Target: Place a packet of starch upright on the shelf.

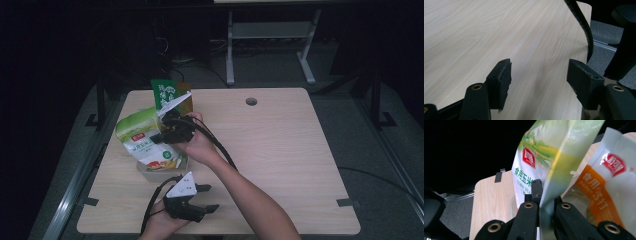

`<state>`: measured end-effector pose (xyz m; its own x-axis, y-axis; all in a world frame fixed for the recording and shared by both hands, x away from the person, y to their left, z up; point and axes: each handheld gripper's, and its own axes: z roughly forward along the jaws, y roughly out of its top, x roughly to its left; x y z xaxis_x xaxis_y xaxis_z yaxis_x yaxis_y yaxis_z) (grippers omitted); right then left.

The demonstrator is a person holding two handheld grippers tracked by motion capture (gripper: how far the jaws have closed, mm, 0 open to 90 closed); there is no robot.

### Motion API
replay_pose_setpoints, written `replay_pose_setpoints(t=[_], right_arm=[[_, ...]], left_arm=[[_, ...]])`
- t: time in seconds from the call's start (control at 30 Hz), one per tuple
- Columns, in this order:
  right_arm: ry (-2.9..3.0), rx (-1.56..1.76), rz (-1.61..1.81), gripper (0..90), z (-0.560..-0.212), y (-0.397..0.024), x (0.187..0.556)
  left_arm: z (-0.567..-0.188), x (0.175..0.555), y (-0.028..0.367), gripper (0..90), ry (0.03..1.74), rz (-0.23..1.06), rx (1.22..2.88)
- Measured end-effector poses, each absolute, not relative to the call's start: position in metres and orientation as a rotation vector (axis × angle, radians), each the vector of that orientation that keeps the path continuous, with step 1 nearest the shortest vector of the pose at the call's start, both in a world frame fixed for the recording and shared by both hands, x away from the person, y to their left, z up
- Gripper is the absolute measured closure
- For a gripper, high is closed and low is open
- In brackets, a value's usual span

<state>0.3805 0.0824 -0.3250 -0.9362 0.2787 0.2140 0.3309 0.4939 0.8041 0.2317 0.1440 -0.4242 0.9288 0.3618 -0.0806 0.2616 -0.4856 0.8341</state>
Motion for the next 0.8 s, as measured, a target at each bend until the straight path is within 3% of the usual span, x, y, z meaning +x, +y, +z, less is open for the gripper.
replay_pose_setpoints(t=[0.8], right_arm=[[-2.667, -0.560, -1.373, 87.4, -0.360, 0.087, 0.381]], left_arm=[[-0.426, 0.230, 0.143, 35.9, 0.445, 0.116, 2.108]])
